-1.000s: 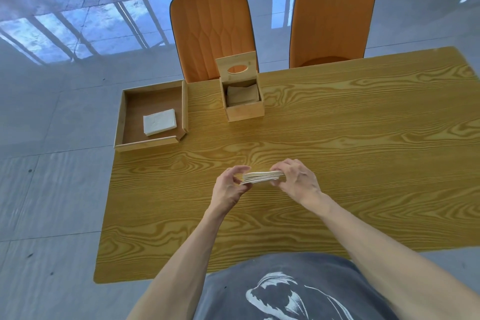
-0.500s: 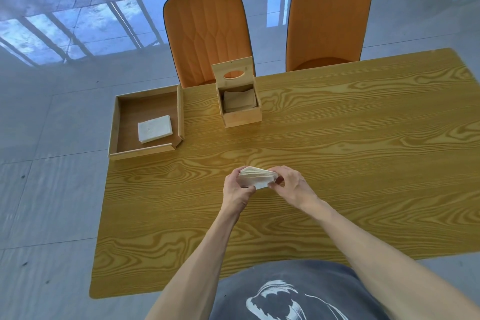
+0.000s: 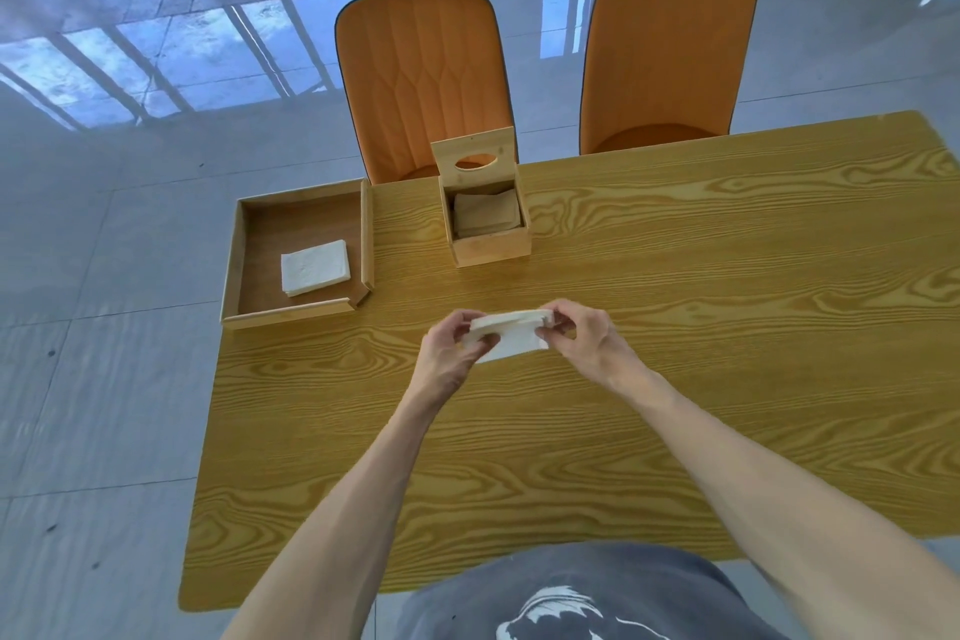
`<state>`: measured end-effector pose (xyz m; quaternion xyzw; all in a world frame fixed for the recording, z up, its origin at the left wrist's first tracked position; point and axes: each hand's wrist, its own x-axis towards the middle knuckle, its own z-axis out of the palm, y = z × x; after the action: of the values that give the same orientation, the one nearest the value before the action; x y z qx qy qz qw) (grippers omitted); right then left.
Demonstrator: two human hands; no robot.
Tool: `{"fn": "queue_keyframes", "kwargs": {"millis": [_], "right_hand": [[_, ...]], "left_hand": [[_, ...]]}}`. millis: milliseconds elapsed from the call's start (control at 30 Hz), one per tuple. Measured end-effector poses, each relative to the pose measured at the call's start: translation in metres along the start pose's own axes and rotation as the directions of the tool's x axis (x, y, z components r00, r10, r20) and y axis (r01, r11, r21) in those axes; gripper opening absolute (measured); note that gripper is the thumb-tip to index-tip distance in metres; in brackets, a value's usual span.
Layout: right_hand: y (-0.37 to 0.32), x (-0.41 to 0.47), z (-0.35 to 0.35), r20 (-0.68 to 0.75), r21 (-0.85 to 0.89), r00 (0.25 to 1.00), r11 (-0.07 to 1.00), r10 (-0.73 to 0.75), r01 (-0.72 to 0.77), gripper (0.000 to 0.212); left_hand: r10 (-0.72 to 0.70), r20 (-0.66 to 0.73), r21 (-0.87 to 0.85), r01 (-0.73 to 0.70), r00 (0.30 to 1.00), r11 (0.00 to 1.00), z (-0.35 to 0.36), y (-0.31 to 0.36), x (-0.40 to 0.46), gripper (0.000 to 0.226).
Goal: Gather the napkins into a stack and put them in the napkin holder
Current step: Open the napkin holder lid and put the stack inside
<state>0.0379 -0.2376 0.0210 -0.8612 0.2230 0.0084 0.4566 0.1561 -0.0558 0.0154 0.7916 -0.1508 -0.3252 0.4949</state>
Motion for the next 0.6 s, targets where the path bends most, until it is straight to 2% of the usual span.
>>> {"fn": "queue_keyframes", "kwargs": {"millis": [133, 267, 467, 600], "right_hand": [[-0.024, 0.041, -0.02, -0.095, 0.041, 0.995, 0.999, -0.019, 0.023, 0.029], [-0.05, 0.082, -0.039, -0.152, 0.11, 0.988, 0.994, 0.006, 0.011, 0.028], [-0.071, 0.132, -0.047, -0.242, 0.173, 0.966, 0.984, 0.093, -0.051, 0.03], [-0.071, 0.153, -0.044, -0.273, 0.187, 0.952, 0.979, 0.135, -0.086, 0.031]], "left_hand": [[0.026, -0.065, -0.045, -0.029, 0.998, 0.999, -0.023, 0.035, 0.034, 0.026], [0.077, -0.163, -0.083, -0.091, 0.984, 0.992, -0.038, 0.067, 0.071, 0.017], [-0.013, -0.273, -0.222, -0.05, 0.962, 0.974, -0.045, 0.088, 0.121, 0.026], [-0.039, -0.32, -0.197, -0.026, 0.947, 0.98, -0.044, 0.089, 0.139, 0.026]]}}
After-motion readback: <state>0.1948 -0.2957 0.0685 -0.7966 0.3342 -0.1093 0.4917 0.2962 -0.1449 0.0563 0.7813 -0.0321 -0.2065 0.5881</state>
